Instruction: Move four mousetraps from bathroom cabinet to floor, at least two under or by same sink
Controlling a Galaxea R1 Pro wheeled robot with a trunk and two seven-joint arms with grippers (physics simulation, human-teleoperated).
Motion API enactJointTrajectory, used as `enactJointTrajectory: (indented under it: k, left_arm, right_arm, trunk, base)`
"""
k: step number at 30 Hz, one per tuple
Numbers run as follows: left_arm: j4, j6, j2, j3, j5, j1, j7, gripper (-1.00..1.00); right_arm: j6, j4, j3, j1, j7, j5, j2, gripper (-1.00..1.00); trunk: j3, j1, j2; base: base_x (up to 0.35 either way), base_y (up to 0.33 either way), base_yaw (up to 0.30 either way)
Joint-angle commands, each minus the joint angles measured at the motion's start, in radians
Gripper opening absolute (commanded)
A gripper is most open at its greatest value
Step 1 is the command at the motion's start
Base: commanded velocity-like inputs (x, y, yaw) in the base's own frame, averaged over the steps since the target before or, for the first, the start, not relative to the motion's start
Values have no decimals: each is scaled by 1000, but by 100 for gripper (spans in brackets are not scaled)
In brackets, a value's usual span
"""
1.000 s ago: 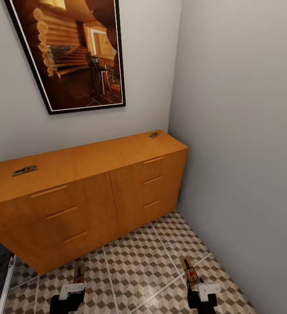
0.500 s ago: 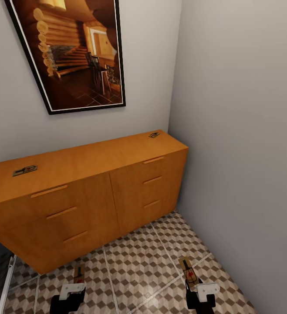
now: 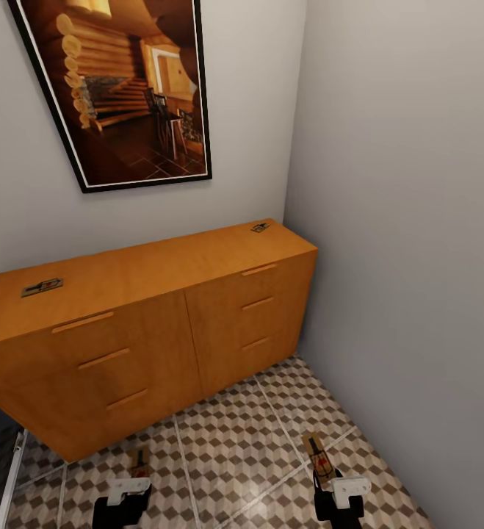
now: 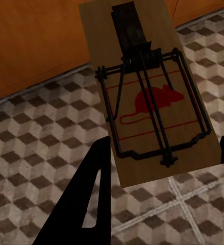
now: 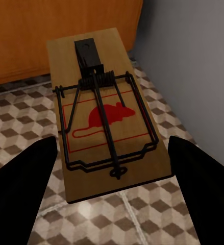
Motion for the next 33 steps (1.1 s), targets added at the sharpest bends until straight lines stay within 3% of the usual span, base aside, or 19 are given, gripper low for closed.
enactJointTrajectory:
  k: [1,33]
  left_arm:
    - [3,-3,-2,-7,6,-1,-2,-100]
    - [3,18,-5,-8,5,2,-5,-100]
  right_arm:
    - [-1,1,5,-1,-9,3,-1,-100]
    - [0,1,4,-1,-11,4,-1,-100]
  trunk:
    - [-1,0,0]
    - [-1,0,0]
  base:
    - [0,0,0]
    - [0,0,0]
